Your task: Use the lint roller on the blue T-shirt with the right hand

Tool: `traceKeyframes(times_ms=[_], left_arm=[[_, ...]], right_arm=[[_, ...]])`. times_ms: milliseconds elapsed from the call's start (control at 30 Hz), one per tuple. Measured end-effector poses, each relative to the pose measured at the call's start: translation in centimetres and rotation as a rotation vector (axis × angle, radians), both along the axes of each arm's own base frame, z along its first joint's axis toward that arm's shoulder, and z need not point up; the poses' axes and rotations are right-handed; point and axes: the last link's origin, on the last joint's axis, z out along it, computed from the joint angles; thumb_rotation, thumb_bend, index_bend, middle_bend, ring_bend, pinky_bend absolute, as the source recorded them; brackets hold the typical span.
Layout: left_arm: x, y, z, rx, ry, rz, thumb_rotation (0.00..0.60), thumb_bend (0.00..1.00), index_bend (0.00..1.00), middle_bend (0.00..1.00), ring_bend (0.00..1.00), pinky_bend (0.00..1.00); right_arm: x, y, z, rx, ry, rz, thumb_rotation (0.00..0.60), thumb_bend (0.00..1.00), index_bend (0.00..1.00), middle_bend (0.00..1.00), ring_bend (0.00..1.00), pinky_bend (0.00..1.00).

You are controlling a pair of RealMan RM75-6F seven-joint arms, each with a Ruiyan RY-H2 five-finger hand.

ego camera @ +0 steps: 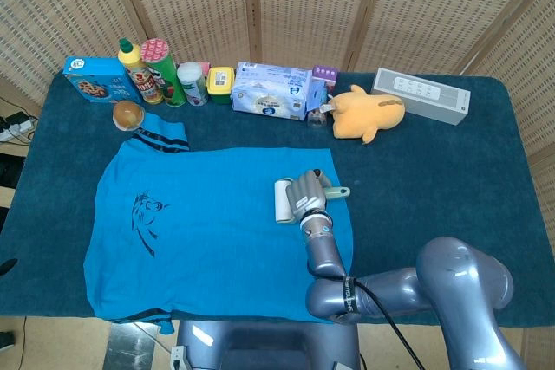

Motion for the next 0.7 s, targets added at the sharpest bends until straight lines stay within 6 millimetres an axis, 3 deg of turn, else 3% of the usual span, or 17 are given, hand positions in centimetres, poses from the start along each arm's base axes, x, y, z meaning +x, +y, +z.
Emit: traceKeyframes(times_ms=[433,700], left_arm=[[0.1,0.0,-0.1,-0.003,0.003,-0.001,0.6,0.12,0.0,0.0,0.0,0.12],[0.2,0.0,-0.2,-0.008,0.004,-0.003,0.6,0.12,0.0,0.0,0.0,0.12]], right_arm=[[-4.6,-1.3,2.6,-0.057,0.107,0.019,0.6,1.0,0.53,0.65,0.68,0.86],[-4.3,-0.9,2.5,-0.04,0.095,0.033,0.6,1.0,0.53,0.65,0.68,0.86]])
